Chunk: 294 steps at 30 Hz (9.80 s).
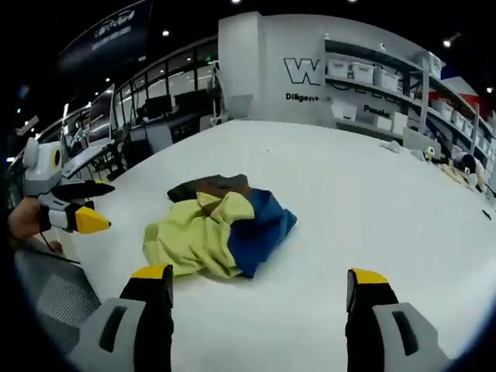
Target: Fold the garment on the visible template until the final outline fits inside the template.
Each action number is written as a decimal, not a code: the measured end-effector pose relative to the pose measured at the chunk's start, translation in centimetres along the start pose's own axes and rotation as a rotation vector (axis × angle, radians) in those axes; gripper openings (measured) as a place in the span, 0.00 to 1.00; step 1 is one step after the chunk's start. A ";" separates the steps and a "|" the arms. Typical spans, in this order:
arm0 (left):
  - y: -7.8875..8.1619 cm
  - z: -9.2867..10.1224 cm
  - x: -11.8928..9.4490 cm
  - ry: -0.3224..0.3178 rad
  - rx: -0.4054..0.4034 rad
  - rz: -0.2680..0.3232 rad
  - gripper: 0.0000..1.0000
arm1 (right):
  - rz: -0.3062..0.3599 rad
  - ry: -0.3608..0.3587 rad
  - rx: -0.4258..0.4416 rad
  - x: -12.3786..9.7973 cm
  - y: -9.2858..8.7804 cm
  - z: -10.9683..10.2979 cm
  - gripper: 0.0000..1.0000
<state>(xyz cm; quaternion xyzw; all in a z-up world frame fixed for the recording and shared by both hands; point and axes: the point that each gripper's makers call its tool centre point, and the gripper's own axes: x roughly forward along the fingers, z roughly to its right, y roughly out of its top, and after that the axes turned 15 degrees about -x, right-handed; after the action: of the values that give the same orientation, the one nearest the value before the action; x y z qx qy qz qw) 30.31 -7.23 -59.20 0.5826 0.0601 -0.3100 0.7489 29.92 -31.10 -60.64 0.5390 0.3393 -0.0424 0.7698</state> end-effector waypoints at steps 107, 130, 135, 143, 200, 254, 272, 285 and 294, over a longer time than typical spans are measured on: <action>3.6 -1.2 0.6 -0.018 0.051 -0.021 0.98 | 0.097 0.093 0.049 -0.3 4.5 -0.3 0.99; 4.0 -5.8 7.4 -0.001 0.089 -0.066 0.67 | 0.120 0.110 -0.047 5.0 8.0 0.2 0.80; 3.1 -5.3 9.5 -0.057 0.105 -0.119 0.66 | 0.118 0.103 -0.038 6.3 8.0 0.6 0.63; 2.0 -5.9 12.3 -0.064 0.064 -0.167 0.57 | 0.103 0.078 0.014 8.2 7.3 1.8 0.46; 5.8 -10.3 6.3 0.071 0.132 -0.192 0.05 | -0.062 -0.033 -0.139 8.3 6.6 7.7 0.00; 3.7 -21.9 5.5 0.349 0.122 -0.369 0.05 | -0.240 0.024 0.001 17.0 6.6 8.1 0.00; 3.7 -23.3 6.6 0.352 0.113 -0.322 0.06 | -0.256 0.039 -0.008 23.0 8.3 10.3 0.00; 5.0 -21.9 6.3 0.342 0.082 -0.241 0.30 | -0.127 0.002 0.000 23.0 10.6 9.9 0.07; 5.0 -17.3 5.4 0.223 0.004 -0.171 0.60 | -0.057 0.077 0.089 19.3 10.6 7.3 0.31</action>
<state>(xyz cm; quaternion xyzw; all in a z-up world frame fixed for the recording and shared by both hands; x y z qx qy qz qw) 42.01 6.99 -62.85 0.6078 0.1920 -0.3062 0.7071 52.82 -27.16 -61.72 0.5640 0.3819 -0.0585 0.7298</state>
